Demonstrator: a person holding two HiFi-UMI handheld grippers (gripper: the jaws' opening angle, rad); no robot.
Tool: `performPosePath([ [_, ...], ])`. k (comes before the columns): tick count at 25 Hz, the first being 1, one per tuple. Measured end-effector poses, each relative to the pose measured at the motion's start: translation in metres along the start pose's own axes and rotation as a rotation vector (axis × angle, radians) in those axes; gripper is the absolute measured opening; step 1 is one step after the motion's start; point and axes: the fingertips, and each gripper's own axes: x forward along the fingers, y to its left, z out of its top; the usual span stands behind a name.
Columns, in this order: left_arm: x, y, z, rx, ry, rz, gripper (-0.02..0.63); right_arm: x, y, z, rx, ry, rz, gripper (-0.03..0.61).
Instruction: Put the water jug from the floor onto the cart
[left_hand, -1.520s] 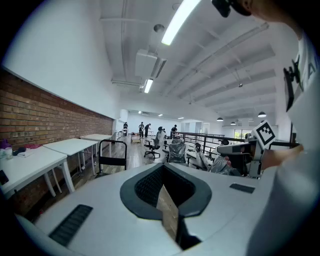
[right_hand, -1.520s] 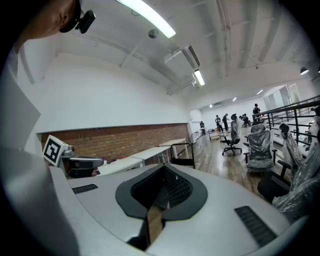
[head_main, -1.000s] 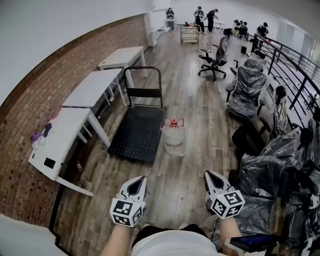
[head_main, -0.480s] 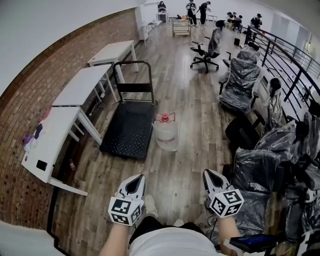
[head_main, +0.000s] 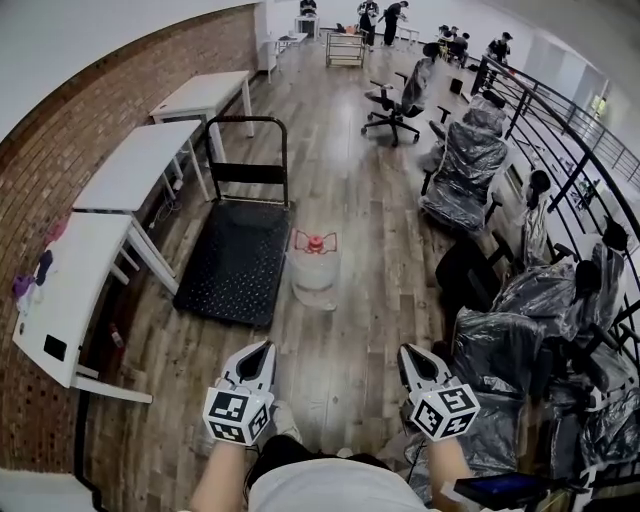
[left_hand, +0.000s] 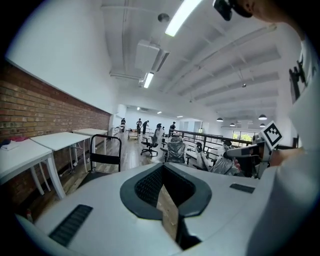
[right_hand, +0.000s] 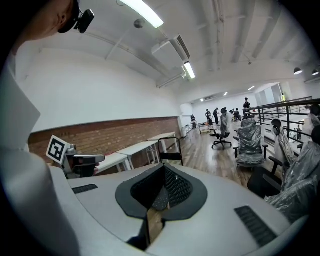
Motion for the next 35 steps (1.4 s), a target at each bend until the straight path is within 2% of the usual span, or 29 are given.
performPosePath([
  [3, 0.013, 0.040, 0.005, -0.043, -0.009, 0.013, -0.001, 0.037, 0.012, 0.011, -0.027, 0.009, 0.000, 0.002],
  [10, 0.035, 0.124, 0.021, -0.040, -0.009, 0.023, 0.000, 0.115, 0.049, 0.042, -0.072, 0.004, 0.001, 0.002],
  [17, 0.045, 0.182, 0.022, -0.079, -0.004, 0.015, 0.000, 0.162, 0.077, 0.050, -0.107, 0.033, -0.008, 0.002],
  [27, 0.062, 0.213, 0.016, -0.085, 0.005, 0.020, 0.000, 0.213, 0.083, 0.060, -0.133, 0.045, 0.012, 0.002],
  [35, 0.096, 0.232, 0.025, -0.088, 0.023, 0.063, 0.000, 0.260, 0.064, 0.066, -0.126, 0.052, 0.064, 0.002],
])
